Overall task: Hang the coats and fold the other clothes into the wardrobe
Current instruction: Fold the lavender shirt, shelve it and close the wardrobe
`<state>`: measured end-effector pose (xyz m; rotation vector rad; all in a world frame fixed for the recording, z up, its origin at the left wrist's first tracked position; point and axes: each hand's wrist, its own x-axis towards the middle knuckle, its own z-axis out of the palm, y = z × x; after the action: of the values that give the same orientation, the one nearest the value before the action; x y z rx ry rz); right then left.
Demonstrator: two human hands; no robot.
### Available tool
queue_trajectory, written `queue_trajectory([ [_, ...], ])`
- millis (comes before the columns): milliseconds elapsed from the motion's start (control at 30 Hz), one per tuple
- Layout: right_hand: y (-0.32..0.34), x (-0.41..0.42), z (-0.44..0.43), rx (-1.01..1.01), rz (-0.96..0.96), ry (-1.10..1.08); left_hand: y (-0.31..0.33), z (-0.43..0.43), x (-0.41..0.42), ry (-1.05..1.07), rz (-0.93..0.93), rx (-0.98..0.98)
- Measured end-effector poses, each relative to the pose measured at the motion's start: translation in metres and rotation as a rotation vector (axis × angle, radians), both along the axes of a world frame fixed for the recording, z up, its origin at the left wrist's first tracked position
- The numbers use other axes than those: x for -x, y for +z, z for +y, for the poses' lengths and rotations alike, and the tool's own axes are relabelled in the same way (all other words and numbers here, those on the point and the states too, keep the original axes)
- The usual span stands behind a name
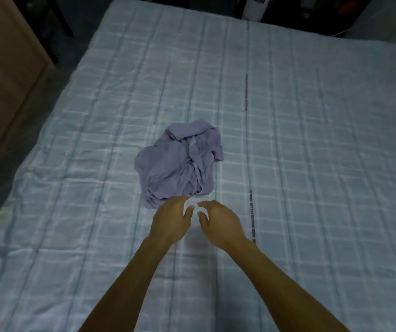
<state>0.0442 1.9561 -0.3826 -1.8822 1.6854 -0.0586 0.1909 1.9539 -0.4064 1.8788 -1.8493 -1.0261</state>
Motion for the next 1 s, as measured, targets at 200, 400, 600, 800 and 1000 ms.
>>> queue_trajectory([
  [200,-0.072,-0.013,-0.075,0.052,0.012,-0.111,-0.086,-0.077,-0.014,-0.024,-0.204,0.182],
  [400,-0.132,-0.025,-0.142,0.121,0.097,-0.2,-0.142,-0.113,-0.019,-0.077,-0.387,-0.044],
  [600,-0.161,-0.02,-0.158,0.018,0.027,-0.267,-0.155,-0.107,-0.003,-0.047,-0.176,-0.005],
  [800,-0.148,-0.003,-0.136,-0.049,0.24,-0.11,-0.117,-0.143,-0.021,-0.202,-0.121,-0.204],
  [1000,-0.139,0.008,-0.099,-0.166,0.251,0.101,-0.131,-0.204,-0.005,-0.045,-0.247,0.226],
])
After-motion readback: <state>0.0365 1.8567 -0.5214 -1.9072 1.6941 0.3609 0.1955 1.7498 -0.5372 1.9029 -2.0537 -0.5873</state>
